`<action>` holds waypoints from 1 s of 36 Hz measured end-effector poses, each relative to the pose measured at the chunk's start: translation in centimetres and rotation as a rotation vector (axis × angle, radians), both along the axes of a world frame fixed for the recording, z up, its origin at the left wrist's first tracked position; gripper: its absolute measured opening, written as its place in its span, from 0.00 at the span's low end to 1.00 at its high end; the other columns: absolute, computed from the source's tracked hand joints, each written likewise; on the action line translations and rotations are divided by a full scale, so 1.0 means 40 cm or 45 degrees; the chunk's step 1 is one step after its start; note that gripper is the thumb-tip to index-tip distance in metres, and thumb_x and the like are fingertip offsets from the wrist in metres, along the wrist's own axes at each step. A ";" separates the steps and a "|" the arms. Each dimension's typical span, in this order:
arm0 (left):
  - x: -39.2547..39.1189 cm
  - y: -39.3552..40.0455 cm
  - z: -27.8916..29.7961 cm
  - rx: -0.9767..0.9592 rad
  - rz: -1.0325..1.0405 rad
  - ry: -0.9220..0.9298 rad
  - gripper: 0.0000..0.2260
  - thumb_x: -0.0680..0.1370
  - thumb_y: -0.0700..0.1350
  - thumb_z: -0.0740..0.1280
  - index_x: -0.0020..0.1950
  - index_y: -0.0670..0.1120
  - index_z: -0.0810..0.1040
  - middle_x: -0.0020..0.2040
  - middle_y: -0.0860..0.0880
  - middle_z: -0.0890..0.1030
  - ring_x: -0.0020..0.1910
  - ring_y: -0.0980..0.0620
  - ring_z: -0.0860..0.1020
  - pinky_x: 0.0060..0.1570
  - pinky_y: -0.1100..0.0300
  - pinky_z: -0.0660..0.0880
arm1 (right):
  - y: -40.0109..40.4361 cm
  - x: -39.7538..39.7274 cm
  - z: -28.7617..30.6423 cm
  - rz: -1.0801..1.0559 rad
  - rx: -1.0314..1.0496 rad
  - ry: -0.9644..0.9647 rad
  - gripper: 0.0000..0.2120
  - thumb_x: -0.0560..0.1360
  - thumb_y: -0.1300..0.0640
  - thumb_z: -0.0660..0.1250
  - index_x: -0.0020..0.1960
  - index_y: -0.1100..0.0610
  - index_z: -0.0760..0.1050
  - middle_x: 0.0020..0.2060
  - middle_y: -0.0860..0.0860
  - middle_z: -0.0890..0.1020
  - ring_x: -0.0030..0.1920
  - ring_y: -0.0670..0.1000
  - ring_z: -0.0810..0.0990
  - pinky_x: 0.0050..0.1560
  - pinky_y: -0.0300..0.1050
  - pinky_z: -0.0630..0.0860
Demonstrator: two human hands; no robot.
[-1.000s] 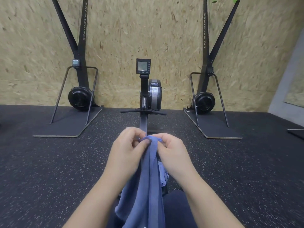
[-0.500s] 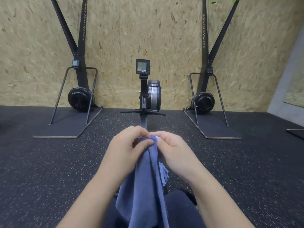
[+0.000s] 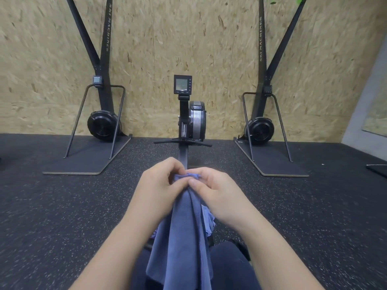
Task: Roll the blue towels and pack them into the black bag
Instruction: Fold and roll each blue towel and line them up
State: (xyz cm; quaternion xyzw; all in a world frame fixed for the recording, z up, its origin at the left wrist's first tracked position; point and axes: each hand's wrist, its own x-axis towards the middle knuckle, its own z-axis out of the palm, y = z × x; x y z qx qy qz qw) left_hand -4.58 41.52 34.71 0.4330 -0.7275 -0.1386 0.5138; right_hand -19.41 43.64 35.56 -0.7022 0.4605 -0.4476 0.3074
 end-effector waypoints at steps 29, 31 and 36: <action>0.141 -0.124 -0.030 -0.016 0.201 -0.623 0.08 0.77 0.49 0.67 0.42 0.51 0.70 0.36 0.55 0.73 0.37 0.59 0.71 0.37 0.61 0.67 | -0.139 -0.245 0.011 -0.640 -0.133 -0.611 0.12 0.82 0.61 0.56 0.47 0.54 0.77 0.43 0.48 0.84 0.41 0.46 0.79 0.41 0.37 0.75; 0.170 -0.134 -0.038 -0.048 0.260 -0.644 0.08 0.77 0.50 0.68 0.42 0.52 0.70 0.36 0.56 0.73 0.37 0.56 0.71 0.38 0.57 0.69 | -0.151 -0.265 0.005 -0.713 -0.121 -0.618 0.12 0.82 0.60 0.56 0.48 0.54 0.77 0.44 0.49 0.83 0.42 0.48 0.79 0.43 0.40 0.74; 0.234 -0.143 -0.048 -0.222 0.287 -0.792 0.12 0.76 0.53 0.68 0.43 0.57 0.64 0.37 0.57 0.69 0.38 0.51 0.72 0.35 0.55 0.71 | -0.156 -0.310 0.001 -0.773 -0.076 -0.644 0.11 0.82 0.60 0.56 0.50 0.55 0.77 0.46 0.51 0.83 0.43 0.49 0.78 0.45 0.42 0.74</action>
